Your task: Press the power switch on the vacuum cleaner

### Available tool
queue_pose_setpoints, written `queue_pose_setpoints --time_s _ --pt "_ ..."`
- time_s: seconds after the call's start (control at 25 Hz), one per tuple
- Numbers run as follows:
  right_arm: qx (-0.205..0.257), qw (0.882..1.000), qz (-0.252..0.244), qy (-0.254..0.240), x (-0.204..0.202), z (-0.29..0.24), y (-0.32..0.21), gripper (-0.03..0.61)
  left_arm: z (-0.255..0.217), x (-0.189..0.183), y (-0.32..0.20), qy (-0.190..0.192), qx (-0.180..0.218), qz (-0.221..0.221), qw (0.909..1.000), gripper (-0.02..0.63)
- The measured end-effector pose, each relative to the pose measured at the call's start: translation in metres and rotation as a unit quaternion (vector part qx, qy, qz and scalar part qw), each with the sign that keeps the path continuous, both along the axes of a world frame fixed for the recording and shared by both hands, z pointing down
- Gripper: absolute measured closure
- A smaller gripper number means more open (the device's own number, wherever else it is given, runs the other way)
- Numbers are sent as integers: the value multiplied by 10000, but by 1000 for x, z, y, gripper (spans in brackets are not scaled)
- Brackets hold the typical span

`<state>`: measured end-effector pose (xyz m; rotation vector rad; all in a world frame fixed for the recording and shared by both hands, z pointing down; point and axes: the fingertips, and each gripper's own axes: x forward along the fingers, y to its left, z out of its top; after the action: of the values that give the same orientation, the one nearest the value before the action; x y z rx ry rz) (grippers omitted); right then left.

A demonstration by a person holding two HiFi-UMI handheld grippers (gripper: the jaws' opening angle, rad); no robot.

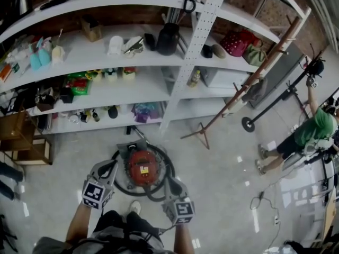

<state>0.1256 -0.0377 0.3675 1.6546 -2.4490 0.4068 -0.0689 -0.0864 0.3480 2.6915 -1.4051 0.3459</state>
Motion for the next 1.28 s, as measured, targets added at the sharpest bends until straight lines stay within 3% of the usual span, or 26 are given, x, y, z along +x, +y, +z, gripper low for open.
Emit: queue_pose_setpoints --time_s 0.6,1.0,1.28 --pt "4 9997 -251 47 -12 25 -29 567 25 8 -28 -105 -188 224 9995 605" --pt "-189 9997 -131 85 -20 63 -43 567 69 9 -44 -488 -265 568 9968 606" --pt "-368 9992 -79 96 -20 96 -45 566 96 10 -52 -441 -334 667 9962 606"
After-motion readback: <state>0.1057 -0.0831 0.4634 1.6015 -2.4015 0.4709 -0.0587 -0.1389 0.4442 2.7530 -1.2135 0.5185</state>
